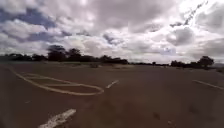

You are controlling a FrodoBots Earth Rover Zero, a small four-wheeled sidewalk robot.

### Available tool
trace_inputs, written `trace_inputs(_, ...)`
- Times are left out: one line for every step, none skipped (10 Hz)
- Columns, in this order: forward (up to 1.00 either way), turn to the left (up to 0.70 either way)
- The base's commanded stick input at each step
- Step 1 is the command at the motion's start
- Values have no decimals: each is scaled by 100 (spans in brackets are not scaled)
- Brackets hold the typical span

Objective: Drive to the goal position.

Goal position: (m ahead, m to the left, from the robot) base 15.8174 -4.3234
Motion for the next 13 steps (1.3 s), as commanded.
trace_inputs(85, 0)
trace_inputs(85, 0)
trace_inputs(85, -21)
trace_inputs(85, -30)
trace_inputs(85, -34)
trace_inputs(85, -34)
trace_inputs(85, -34)
trace_inputs(85, -34)
trace_inputs(85, -34)
trace_inputs(85, -34)
trace_inputs(85, -34)
trace_inputs(85, -34)
trace_inputs(85, -34)
